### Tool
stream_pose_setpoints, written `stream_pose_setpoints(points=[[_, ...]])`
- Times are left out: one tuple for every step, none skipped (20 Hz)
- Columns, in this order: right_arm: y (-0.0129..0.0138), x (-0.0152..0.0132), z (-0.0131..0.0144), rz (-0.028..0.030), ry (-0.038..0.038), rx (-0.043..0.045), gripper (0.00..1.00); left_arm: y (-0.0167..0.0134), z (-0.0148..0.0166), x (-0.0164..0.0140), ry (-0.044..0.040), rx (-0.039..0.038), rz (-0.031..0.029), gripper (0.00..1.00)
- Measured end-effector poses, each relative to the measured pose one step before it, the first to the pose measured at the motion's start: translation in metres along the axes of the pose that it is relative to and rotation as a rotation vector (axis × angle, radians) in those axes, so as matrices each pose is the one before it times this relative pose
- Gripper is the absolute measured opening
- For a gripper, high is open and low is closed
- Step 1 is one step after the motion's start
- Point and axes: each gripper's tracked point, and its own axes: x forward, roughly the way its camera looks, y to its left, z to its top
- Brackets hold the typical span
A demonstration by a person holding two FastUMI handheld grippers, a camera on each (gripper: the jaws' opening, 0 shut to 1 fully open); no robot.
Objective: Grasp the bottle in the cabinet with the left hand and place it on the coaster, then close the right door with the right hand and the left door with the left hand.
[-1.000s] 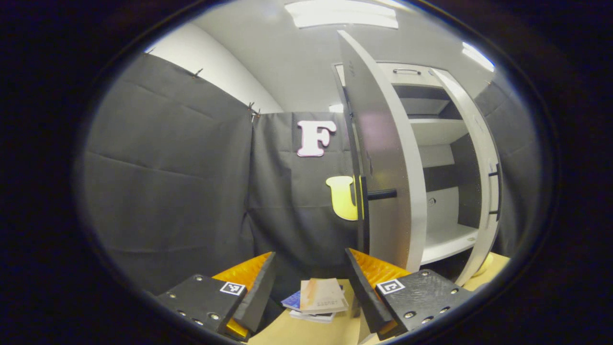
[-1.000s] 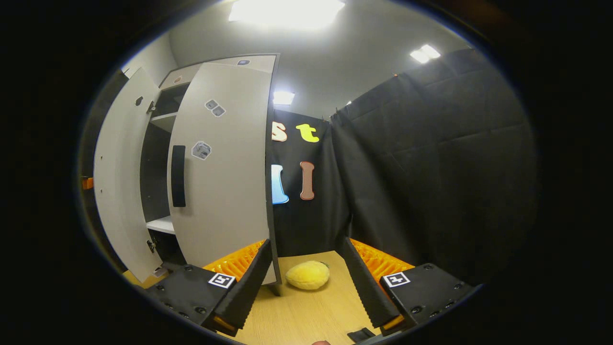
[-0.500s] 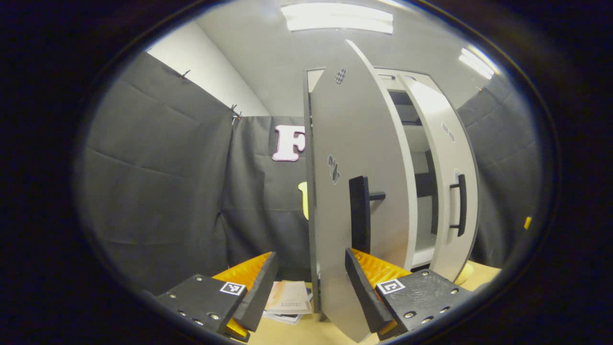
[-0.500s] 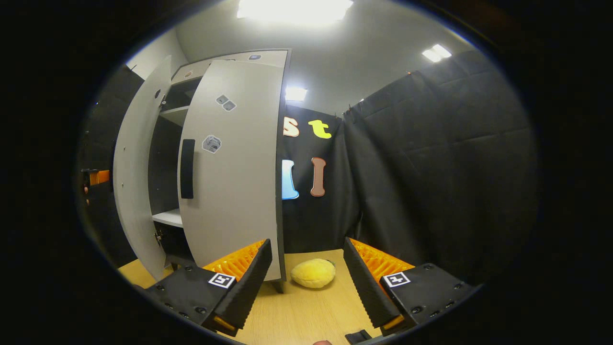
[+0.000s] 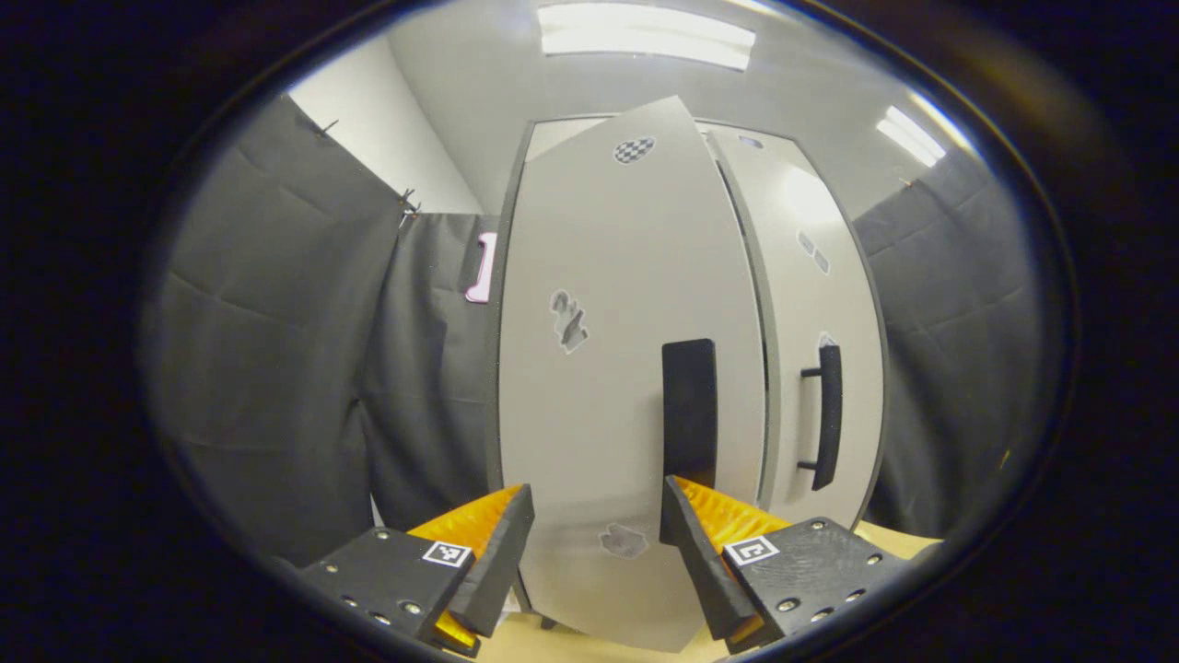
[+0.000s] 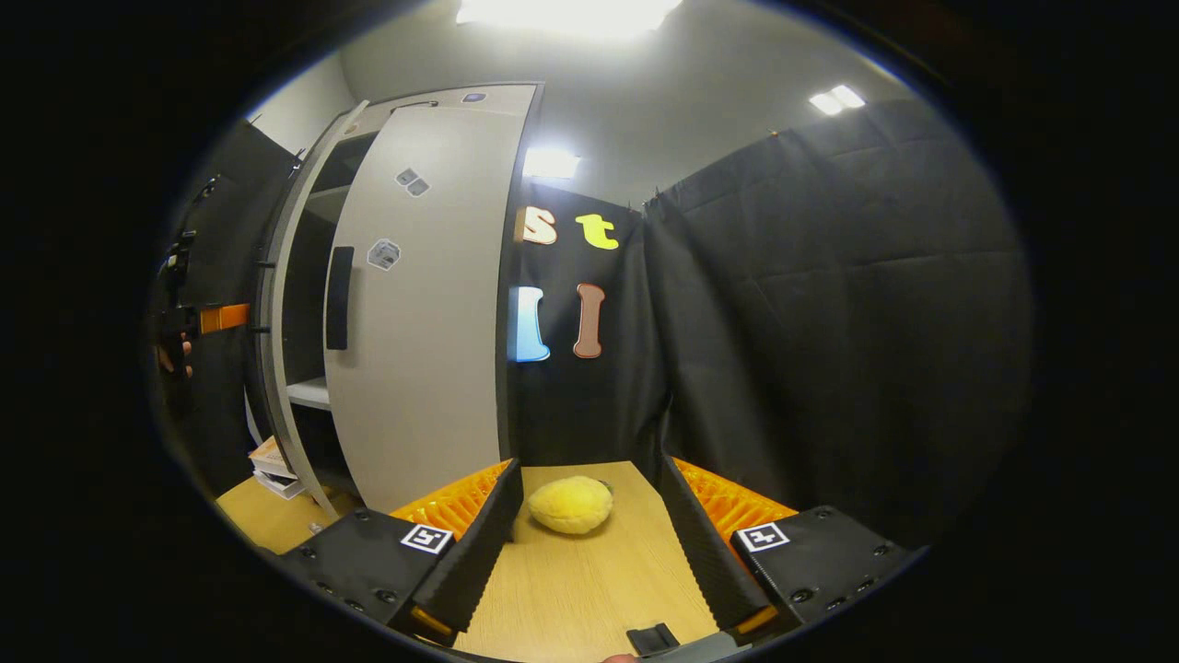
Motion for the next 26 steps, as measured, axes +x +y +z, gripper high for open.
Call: stream_pose_setpoints(points=[[-0.00379,-0.00324,-0.00011,-0.00352,-0.00052,0.00004,0.92,0.00253,-0.00019,-0.00322,-0.00356,0.00199,0.00364,0.84],[-0.00154,-0.00199,0.00026,-0.00101,-0.00052,-0.00026,0.96,0.00023,0.00089,-0.00077,-0.00033,0.00202,0.00002,0.84],[-0.00116,-0.00177,-0.00052,-0.00095,0.00003,0.00019,0.96,-0.00011,0.00098,-0.00003,-0.00053,0.00073,-0.00307,0.84],[-0.00012,-0.00097,0.00078,0.00152,-0.00058,0.00158,0.96,-0.00031,-0.00141,0.00102,0.00193,-0.00262,-0.00342,0.84],[0.00005,-0.00232,0.00071,0.0051,-0.00132,0.00338,0.96,-0.00079,-0.0005,0.00006,0.00486,-0.00652,-0.00732,0.84],[0.00205,-0.00056,0.00237,0.01002,-0.00443,0.00334,0.96,0.00193,0.0011,0.00081,-0.00059,-0.00346,-0.00051,0.84],[0.00327,0.0012,0.00259,0.01352,-0.00476,0.00117,0.96,0.0029,0.00227,-0.00048,-0.00325,0.00541,0.00679,0.84],[0.00419,0.0014,0.0038,0.01685,-0.00266,-0.00006,0.96,0.00103,0.00162,-0.00277,-0.00155,0.00843,0.00972,0.84],[0.00416,0.00052,0.0052,0.02131,-0.00877,0.0,0.96,0.00176,0.0038,-0.00391,-0.00501,0.00856,0.00658,0.84],[0.00475,0.00208,0.00606,0.02284,-0.01325,-0.00071,0.92,0.00285,0.00353,-0.0062,-0.00473,0.00976,0.00449,0.84],[0.00542,0.00168,0.00455,0.02417,-0.01037,0.00039,0.96,0.00561,0.00207,-0.0095,-0.00214,0.01358,0.00854,0.84],[0.00488,0.00218,0.00284,0.02815,-0.00984,0.00473,0.96,0.01175,0.00013,-0.01541,0.00113,0.01488,0.01378,0.84],[0.00584,0.00165,0.00305,0.0274,-0.0096,0.00756,0.96,0.00858,-0.00018,-0.01474,0.0009,0.00942,0.01651,0.84],[0.00787,0.00153,0.00449,0.02466,-0.00905,0.00905,0.96,0.00344,-0.0007,-0.0127,0.00621,0.00065,0.00684,0.84],[0.00483,0.00124,0.0034,0.01597,-0.00751,0.00547,0.96,0.00299,-0.00186,-0.01082,0.00715,-0.00156,-0.00249,0.9],[0.00369,-0.00044,0.00403,0.00774,-0.00941,0.00155,0.93,0.00361,-0.00114,-0.00739,0.00591,0.00363,-0.00094,0.9],[0.00492,-0.00154,0.00446,0.00739,-0.01135,-0.00145,0.96,0.00662,0.00058,-0.00921,0.00431,0.01007,0.00472,0.84],[0.00485,-0.00131,0.00371,0.00616,-0.00886,-0.00234,0.92,0.00811,0.00073,-0.0091,0.00227,0.00997,0.00729,0.84],[0.00538,-0.0013,0.00181,0.00752,-0.00372,-0.00204,0.92,0.00733,0.00114,-0.00738,0.00209,0.00684,0.00435,0.84],[0.00489,-0.00155,0.00281,0.00752,-0.00014,-0.00155,0.96,0.00644,0.0008,-0.00939,0.0036,0.00317,0.00106,0.91],[0.00438,-0.00216,0.00353,0.00526,-0.0015,-0.00309,0.96,0.00647,0.00088,-0.00479,0.00179,0.00204,-0.00311,0.91],[0.00363,-0.00486,0.00307,-0.00118,-0.00476,-0.00375,0.96,0.00708,0.00163,-0.00748,0.0007,0.00409,-0.00106,0.84],[0.00146,-0.00593,0.00246,-0.00766,-0.00289,-0.00135,0.96,0.0078,0.00192,-0.00698,0.00134,0.00673,0.00358,0.84],[0.00223,-0.00475,0.00187,-0.00719,-0.00283,0.00373,0.96,0.00689,0.00161,-0.0084,0.00321,0.00681,0.00089,0.84],[0.00426,-0.00444,0.0021,0.00089,-0.00325,0.00528,0.96,0.00536,0.00055,-0.00736,-0.00029,0.00393,-0.00117,0.84],[0.00334,-0.00336,0.00197,-0.00084,-0.00275,0.0027,0.96,0.00549,0.00025,-0.00789,-0.00309,0.00052,-0.00155,0.84]])
